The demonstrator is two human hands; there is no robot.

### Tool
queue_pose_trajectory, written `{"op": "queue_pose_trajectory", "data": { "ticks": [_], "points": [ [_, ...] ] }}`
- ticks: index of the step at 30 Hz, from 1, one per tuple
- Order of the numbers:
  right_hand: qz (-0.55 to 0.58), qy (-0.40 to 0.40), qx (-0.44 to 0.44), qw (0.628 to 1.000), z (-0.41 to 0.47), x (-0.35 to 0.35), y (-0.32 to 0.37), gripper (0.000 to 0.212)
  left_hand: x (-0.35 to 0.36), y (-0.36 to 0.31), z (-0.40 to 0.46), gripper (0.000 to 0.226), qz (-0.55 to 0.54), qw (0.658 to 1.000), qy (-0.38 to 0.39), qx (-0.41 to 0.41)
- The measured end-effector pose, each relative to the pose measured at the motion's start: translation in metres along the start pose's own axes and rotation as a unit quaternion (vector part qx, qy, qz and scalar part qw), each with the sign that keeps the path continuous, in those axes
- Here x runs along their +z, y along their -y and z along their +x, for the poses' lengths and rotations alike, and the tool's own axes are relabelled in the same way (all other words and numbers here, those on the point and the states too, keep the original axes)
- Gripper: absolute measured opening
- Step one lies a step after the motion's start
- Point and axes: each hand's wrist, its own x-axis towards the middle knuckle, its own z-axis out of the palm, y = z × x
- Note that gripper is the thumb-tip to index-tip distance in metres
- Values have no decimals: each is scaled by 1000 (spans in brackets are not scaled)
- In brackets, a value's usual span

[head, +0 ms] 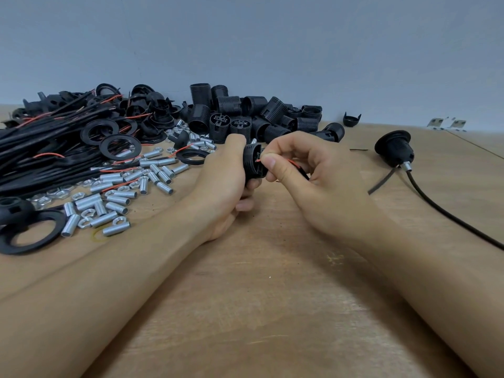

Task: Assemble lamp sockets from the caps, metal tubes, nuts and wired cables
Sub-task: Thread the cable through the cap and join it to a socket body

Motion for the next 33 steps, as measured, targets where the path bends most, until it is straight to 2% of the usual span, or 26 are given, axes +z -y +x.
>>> {"op": "queue_pose_trajectory", "data": {
  "ticks": [24, 31, 33],
  "points": [
    [24, -1, 39, 999, 0, -3, 2, 16, -2, 1, 1, 33, 2, 1000, 16, 4],
    [-55, -15, -3, 998, -4, 0, 3, 7, 2, 4, 1, 34, 41, 998, -33, 36],
    [-48, -10, -9, 999, -4, 0, 3, 8, 2, 4, 1, 33, 42, 997, -47, 36]
  ]
}}
